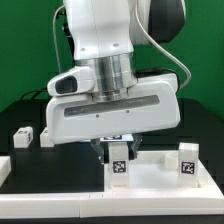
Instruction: Assemble square table
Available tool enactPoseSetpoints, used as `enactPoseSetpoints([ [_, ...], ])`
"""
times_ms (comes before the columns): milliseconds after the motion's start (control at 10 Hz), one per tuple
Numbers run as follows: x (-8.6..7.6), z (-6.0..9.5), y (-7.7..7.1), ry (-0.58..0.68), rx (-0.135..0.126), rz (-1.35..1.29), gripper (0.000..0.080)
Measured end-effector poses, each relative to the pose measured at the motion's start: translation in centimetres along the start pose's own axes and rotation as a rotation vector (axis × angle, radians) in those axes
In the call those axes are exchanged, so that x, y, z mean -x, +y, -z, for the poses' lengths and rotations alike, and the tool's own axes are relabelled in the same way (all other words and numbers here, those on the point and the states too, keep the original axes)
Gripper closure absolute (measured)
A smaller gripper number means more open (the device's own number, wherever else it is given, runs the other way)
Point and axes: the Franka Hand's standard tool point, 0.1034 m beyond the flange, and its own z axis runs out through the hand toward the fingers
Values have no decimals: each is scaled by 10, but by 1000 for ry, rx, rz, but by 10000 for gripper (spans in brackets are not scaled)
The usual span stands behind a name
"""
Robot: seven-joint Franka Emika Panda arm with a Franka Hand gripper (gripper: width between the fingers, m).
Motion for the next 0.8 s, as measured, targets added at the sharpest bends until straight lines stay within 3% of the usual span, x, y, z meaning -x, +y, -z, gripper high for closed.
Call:
enactPoseSetpoints([
  [100,-1,0,0,4,-1,-84,509],
  [300,0,-1,2,40,-21,-511,509],
  [500,2,0,6,42,-65,-885,509],
  [600,2,0,7,31,-92,-1008,508],
  [800,4,-1,6,12,-98,-1122,508],
])
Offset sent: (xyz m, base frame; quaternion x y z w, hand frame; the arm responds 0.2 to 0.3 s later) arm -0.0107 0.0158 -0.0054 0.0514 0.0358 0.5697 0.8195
